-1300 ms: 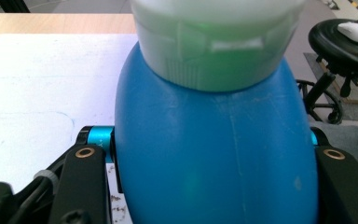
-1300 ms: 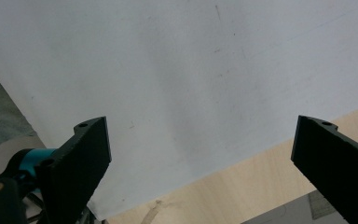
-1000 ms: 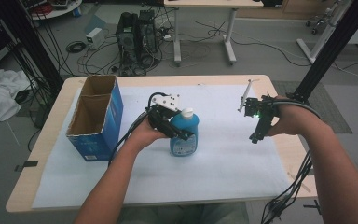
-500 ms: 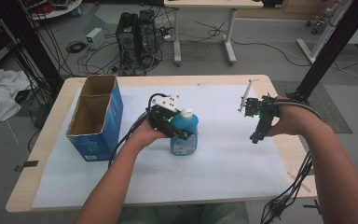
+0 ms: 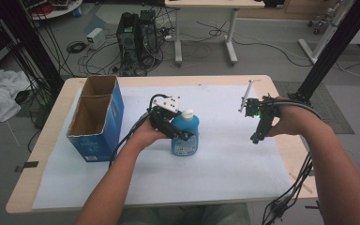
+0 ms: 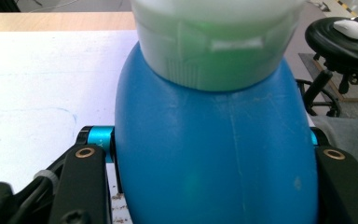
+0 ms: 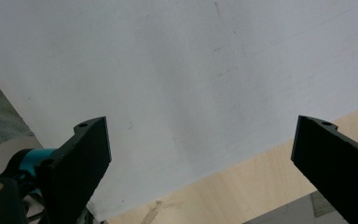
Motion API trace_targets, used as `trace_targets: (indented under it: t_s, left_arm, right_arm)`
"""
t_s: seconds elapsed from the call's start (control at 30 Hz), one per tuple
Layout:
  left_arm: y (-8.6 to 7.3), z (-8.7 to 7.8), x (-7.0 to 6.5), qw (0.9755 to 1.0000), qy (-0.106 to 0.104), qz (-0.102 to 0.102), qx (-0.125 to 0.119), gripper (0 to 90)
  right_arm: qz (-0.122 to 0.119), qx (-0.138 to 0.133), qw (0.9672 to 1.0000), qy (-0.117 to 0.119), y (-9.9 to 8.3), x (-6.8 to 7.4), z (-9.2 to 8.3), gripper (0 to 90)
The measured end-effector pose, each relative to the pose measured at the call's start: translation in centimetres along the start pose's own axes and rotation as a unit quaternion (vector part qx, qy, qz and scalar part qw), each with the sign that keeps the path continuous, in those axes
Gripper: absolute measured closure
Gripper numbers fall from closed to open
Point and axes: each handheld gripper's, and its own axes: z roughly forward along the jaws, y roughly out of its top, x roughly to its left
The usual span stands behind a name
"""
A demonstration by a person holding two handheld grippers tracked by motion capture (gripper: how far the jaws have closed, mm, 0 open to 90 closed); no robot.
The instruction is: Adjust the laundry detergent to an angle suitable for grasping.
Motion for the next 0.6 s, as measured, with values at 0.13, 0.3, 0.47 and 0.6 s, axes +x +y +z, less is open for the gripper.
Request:
trace_targets:
  t_s: [0.13, 0.3, 0.47, 0.6]
  left_arm:
    - [-0.18, -0.07, 0.21, 0.9998, -0.014, 0.014, -0.001, 42.3]
    - [0.04, -0.02, 0.21, 0.9987, -0.040, 0.030, -0.010, 42.3]
    - [0.39, 0.40, 0.35, 0.9974, -0.058, 0.042, -0.002, 42.3]
    - [0.41, 0.36, 0.48, 0.9964, -0.069, 0.049, 0.004, 42.2]
  right_arm:
    - [-0.003, 0.003, 1.0000, -0.001, 0.10, -0.04, 0.06, 3.8]
    - [0.009, 0.001, 1.0000, 0.004, 0.11, 0.14, 0.21, 3.8]
    - [-0.002, 0.004, 1.0000, 0.002, 0.11, 0.08, 0.22, 3.8]
    - [0.007, -0.001, 1.0000, 0.004, 0.09, 0.27, 0.23, 3.8]
